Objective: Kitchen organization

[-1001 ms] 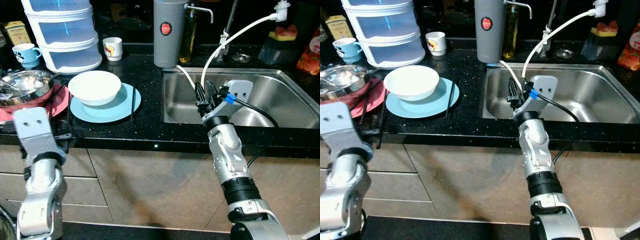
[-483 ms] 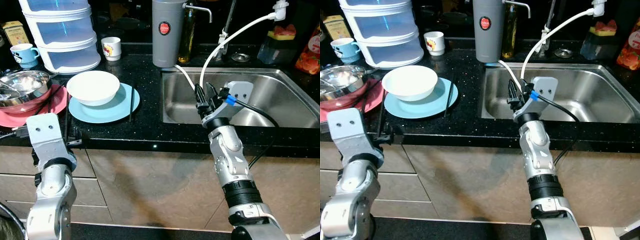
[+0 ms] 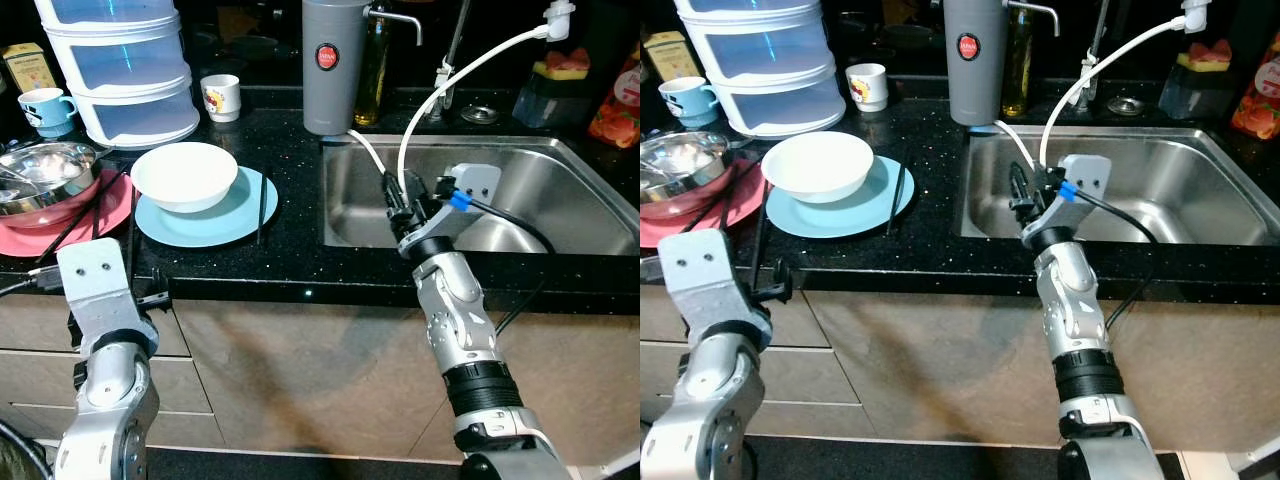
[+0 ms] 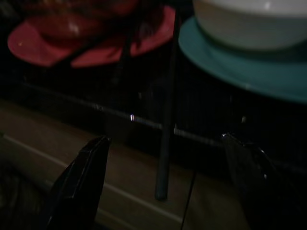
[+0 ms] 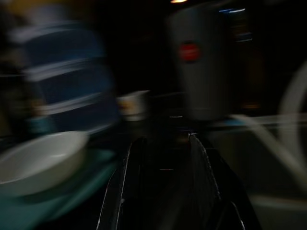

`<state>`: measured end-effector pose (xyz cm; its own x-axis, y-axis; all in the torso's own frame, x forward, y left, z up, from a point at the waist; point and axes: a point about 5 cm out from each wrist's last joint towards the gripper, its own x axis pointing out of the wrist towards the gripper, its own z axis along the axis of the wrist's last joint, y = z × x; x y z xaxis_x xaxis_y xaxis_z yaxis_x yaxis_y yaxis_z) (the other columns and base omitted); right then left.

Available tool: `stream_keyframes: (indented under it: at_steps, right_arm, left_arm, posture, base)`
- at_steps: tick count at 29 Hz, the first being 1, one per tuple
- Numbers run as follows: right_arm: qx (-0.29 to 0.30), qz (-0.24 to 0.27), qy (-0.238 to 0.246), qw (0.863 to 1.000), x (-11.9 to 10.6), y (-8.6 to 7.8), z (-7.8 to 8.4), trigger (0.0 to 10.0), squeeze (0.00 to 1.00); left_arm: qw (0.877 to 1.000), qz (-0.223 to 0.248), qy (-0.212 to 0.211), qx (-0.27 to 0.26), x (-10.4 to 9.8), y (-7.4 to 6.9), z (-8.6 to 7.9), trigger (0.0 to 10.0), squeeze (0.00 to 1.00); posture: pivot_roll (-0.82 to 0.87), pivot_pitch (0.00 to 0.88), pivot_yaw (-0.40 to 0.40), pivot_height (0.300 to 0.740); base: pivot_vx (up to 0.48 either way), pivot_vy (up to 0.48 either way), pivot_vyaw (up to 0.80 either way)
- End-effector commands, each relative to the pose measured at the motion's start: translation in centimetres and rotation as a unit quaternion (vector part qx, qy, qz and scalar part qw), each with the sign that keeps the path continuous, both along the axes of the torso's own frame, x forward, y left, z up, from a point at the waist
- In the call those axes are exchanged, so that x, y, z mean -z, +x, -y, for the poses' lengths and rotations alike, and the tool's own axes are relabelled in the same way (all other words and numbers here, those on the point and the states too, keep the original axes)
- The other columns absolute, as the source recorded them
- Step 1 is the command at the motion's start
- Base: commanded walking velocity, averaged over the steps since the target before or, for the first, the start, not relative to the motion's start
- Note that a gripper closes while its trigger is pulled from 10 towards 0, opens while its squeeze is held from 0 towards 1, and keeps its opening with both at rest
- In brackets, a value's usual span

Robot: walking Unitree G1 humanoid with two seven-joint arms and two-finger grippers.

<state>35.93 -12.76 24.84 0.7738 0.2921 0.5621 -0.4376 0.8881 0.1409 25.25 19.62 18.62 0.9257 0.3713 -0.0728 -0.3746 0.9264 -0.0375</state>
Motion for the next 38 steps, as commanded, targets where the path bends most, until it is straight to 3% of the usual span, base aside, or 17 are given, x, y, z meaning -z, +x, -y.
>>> stream_keyframes:
  at_steps: [1,4,5,8,15,21,22,24,25,38]
  right_arm:
    - [-0.059,-0.002,0.005,0.998,0.1,-0.5,-1.0,10.0,0.0]
    - [-0.154,0.015,0.011,0.988,-0.5,-1.6,-1.8,10.0,0.0]
    - [-0.154,0.015,0.011,0.988,-0.5,-1.6,-1.8,10.0,0.0]
    - [-0.25,0.047,-0.027,0.967,-1.2,-3.2,-2.2,10.0,0.0]
    - [-0.308,0.046,-0.095,0.945,-0.6,-4.5,-2.6,10.0,0.0]
    - [-0.331,0.036,-0.117,0.936,0.0,-5.1,-2.9,10.0,0.0]
    - [-0.334,0.035,-0.121,0.934,0.0,-5.2,-3.0,10.0,0.0]
    - [-0.335,0.034,-0.123,0.933,0.1,-5.2,-3.0,10.0,0.0]
    - [-0.336,0.033,-0.125,0.933,0.2,-5.2,-3.1,10.0,0.0]
    - [-0.333,0.028,-0.14,0.932,0.2,-5.3,-3.4,10.0,0.0]
  left_arm:
    - [1.0,-0.006,0.003,-0.009,0.0,-0.3,0.0,10.0,0.0]
    - [1.0,-0.01,0.004,-0.011,0.1,-0.4,0.0,10.0,0.0]
    - [1.0,-0.01,0.004,-0.011,0.1,-0.4,0.0,10.0,0.0]
    - [1.0,-0.023,0.007,-0.016,0.3,-0.5,-0.2,10.0,0.0]
    - [0.999,-0.035,0.005,-0.019,0.6,-0.6,-0.3,10.0,0.0]
    - [0.999,-0.049,-0.005,-0.02,1.0,-0.7,-0.3,10.0,0.0]
    - [0.999,-0.05,-0.005,-0.02,1.0,-0.7,-0.4,4.5,0.0]
    - [0.998,-0.051,-0.007,-0.021,1.0,-0.7,-0.5,4.5,0.0]
    - [0.998,-0.052,-0.008,-0.021,1.0,-0.7,-0.5,0.0,0.0]
    - [0.998,-0.054,-0.016,-0.022,0.9,-0.6,-0.6,0.0,0.0]
  posture:
    - [0.15,0.093,0.052,0.74]
    - [0.15,0.094,0.053,0.74]
    - [0.15,0.094,0.053,0.74]
    - [0.15,0.095,0.053,0.74]
    - [0.15,0.098,0.053,0.74]
    - [0.15,0.097,0.054,0.74]
    - [0.15,0.096,0.055,0.74]
    - [0.15,0.097,0.055,0.74]
    - [0.15,0.097,0.054,0.74]
    - [0.15,0.097,0.054,0.74]
  base:
    - [0.0,0.0,0.0]
    - [0.0,0.0,0.0]
    - [0.0,0.0,0.0]
    - [0.0,0.0,0.0]
    - [0.0,0.0,0.0]
    - [0.0,0.0,0.0]
    - [0.0,0.0,0.0]
    - [0.0,0.0,0.0]
    - [0.0,0.0,0.0]
    - [0.0,0.0,0.0]
